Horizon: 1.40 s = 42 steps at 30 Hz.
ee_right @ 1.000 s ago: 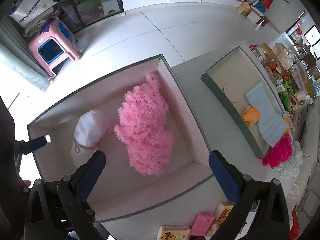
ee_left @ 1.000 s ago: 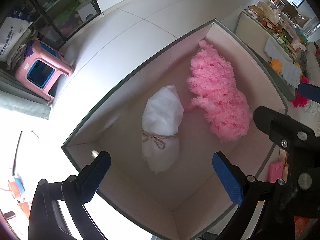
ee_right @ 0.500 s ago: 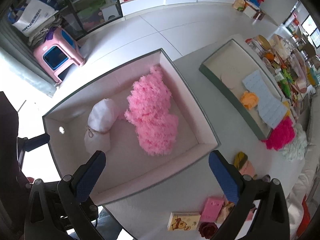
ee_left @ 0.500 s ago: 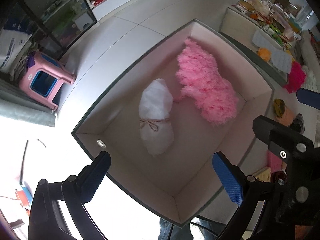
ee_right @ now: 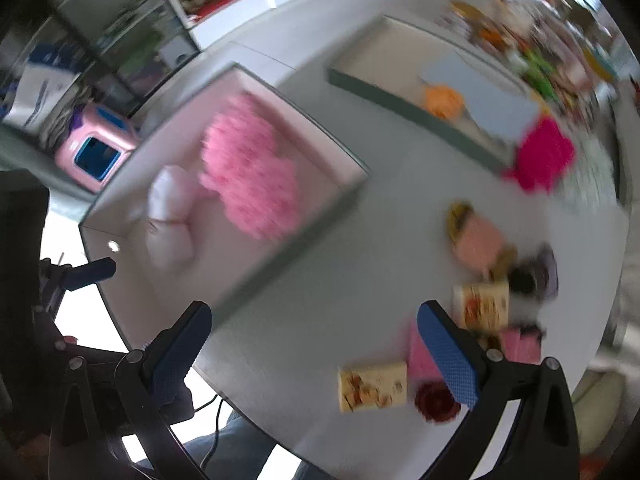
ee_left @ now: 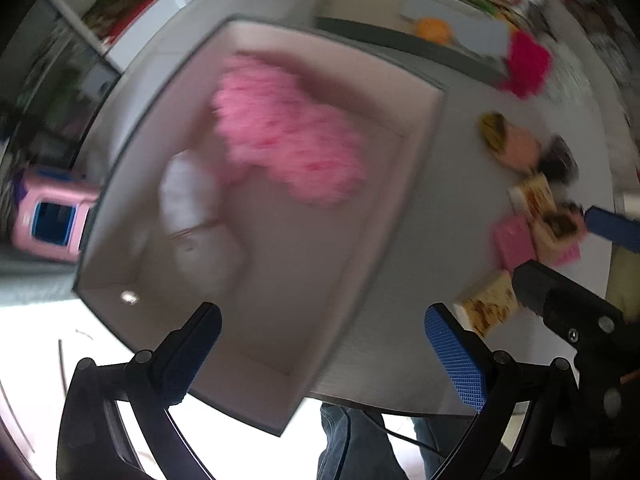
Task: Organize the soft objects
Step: 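Move both grippers back over the table toward the rose and tissue pack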
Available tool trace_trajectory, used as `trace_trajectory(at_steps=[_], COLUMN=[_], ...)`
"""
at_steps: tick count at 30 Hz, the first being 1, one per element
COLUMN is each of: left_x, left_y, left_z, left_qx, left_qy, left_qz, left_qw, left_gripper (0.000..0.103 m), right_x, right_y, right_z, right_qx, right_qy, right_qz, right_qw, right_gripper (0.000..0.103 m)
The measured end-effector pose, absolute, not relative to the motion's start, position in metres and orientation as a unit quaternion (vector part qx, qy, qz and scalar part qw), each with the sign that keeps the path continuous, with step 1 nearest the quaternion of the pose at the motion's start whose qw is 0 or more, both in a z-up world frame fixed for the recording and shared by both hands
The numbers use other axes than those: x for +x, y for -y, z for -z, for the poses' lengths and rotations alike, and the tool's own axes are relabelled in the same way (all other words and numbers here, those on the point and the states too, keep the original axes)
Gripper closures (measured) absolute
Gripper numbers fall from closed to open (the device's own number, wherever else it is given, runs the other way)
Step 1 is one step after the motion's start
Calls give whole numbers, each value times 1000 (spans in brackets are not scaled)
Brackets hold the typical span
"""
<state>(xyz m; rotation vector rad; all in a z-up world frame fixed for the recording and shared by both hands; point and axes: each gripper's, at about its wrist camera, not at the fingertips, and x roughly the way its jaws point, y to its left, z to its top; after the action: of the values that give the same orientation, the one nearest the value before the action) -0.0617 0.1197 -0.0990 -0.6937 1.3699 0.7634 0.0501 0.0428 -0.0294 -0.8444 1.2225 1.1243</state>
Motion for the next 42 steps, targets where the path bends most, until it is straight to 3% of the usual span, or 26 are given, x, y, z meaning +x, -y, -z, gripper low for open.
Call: trace_trajectory(at_steps=[11, 18, 30, 42], left_x=[19, 44, 70, 62], left_y=[-57, -45, -42, -48], left_z=[136, 179, 217, 235], left_qx=[-234, -324, -428, -407], left_qy=[-673, -681, -634, -656], left_qz=[-242, -243, -330, -316], left_qw=[659, 611, 553, 552], left_gripper=[1, 1, 1, 1], right_x=[147, 168, 177, 176], right_y=[119, 188, 205, 179], right_z=[72, 107, 125, 124], right_qx=[-248, -201, -196, -190], right_qy=[-631, -688, -710, -700], right_qz=[-328, -257, -238, -254], right_qw=[658, 648, 633, 640], right_gripper=[0, 0, 0, 0])
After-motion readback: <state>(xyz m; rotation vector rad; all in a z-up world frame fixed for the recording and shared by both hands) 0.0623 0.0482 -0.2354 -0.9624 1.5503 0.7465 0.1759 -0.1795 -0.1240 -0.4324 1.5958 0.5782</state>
